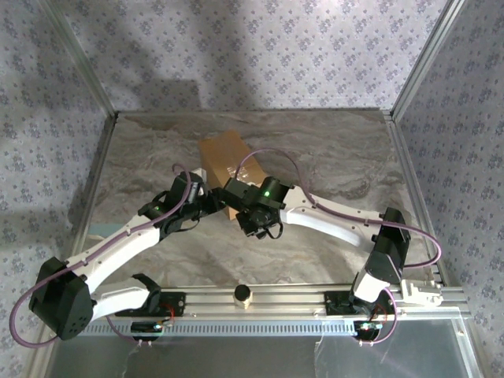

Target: Unpack the express box

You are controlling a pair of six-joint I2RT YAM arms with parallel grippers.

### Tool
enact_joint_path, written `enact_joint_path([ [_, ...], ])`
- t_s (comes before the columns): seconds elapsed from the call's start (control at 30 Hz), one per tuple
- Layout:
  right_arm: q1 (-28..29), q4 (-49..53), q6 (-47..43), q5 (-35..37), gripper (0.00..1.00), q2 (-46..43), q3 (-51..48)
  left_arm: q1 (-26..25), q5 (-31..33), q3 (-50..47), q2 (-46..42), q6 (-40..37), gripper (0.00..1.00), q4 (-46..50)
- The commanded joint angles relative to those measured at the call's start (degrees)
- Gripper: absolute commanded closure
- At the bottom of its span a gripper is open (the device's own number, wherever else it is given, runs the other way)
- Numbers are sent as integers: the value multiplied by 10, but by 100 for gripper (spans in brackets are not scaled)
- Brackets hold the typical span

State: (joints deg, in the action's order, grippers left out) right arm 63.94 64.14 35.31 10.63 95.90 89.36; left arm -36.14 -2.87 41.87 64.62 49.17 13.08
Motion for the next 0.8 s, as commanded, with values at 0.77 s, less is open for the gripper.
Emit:
enact_joint_path([
  [0.77,19,7,-25,12,100,-15,-16,18,72,200,57,-128,42,144],
])
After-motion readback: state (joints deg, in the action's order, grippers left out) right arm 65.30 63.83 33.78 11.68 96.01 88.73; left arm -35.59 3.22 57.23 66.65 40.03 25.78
